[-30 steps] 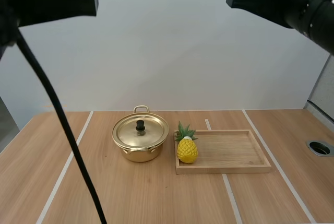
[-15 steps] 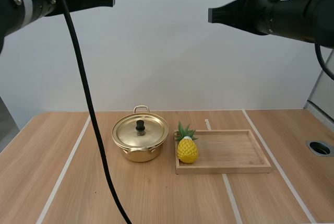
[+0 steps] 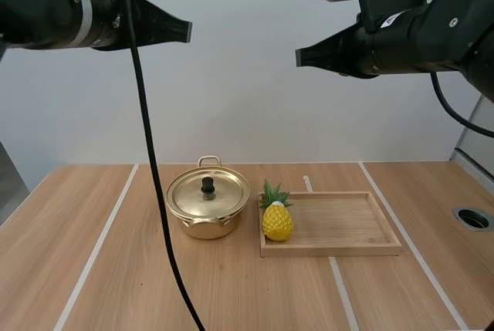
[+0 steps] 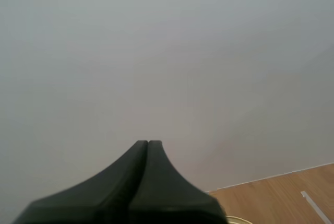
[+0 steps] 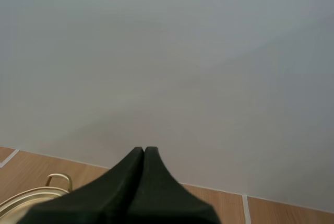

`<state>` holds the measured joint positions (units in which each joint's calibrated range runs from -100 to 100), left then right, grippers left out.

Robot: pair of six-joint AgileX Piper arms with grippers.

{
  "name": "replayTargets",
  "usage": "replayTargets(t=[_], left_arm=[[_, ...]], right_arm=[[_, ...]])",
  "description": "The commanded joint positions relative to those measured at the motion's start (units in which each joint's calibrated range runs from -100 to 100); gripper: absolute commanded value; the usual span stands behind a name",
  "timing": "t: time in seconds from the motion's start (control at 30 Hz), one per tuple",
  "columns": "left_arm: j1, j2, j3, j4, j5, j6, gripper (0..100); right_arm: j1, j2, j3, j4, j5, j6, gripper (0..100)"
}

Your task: Open the pot, put the pineapple inside, and close it

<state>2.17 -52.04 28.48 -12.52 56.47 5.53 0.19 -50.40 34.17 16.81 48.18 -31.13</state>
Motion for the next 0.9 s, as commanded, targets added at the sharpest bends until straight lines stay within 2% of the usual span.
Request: replayTargets(t=[0.0,0.3,0.87], left_arm=[[0.08,2.8,-2.7,-1.9,5.6,1.2,0],[0.08,9.9,-7.1,-2.5,19.3,2.7,0],[0.08,15.5,-7.1,-6.2,39.3,7.8,0]], right_arm=[[0.1,0.7,-0.4,0.5,1.7,-0.6,0],[0.1,1.7,-0.4,0.5,5.3,-3.9,0],[0.1,1.7,-0.4,0.5,10.5,-3.9,0]])
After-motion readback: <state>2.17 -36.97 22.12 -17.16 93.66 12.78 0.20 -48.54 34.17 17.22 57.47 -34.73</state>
